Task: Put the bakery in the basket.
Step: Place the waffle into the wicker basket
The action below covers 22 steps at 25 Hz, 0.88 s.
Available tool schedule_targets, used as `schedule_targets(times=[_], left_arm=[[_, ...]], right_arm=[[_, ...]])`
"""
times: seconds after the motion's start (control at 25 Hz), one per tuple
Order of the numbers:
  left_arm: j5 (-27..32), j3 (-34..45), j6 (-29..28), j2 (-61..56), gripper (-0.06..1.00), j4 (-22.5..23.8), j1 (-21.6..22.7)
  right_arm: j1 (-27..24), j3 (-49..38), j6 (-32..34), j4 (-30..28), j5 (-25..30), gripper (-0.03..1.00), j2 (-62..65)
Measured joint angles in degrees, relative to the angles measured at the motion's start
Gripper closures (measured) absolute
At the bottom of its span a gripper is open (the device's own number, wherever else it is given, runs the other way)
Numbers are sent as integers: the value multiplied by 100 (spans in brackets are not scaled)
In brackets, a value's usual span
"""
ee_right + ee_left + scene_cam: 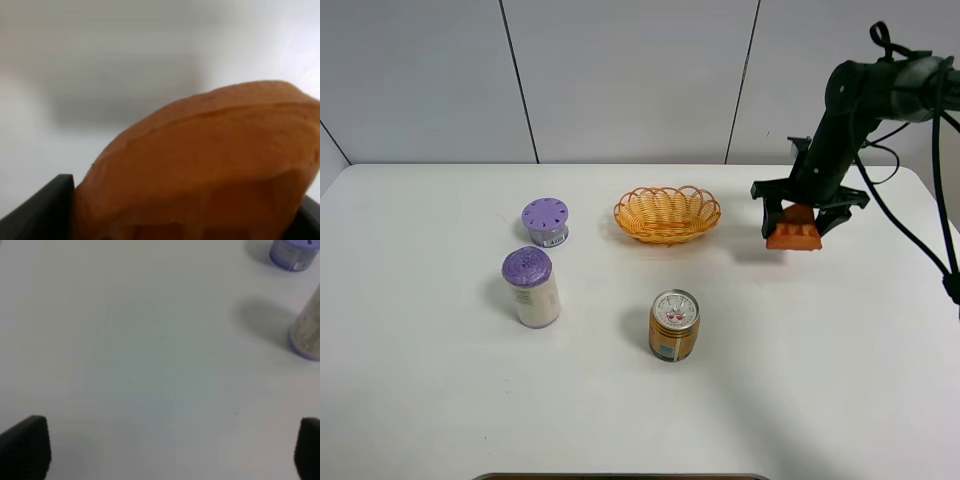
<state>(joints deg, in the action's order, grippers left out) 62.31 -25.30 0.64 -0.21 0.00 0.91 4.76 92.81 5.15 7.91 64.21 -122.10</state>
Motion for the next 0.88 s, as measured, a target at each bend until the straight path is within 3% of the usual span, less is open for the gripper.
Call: schedule_targets(times=[0.32, 0.64, 0.88], left_arm=[[0, 0, 0, 0, -5, 0, 0], [0, 0, 0, 0, -5, 0, 0], [0, 0, 0, 0, -5, 0, 0]], right_arm=[[107, 1109, -84, -8, 509, 26, 180], [749, 1708, -205, -2, 529, 26, 181], [1215, 1708, -216, 28, 142, 26, 102]])
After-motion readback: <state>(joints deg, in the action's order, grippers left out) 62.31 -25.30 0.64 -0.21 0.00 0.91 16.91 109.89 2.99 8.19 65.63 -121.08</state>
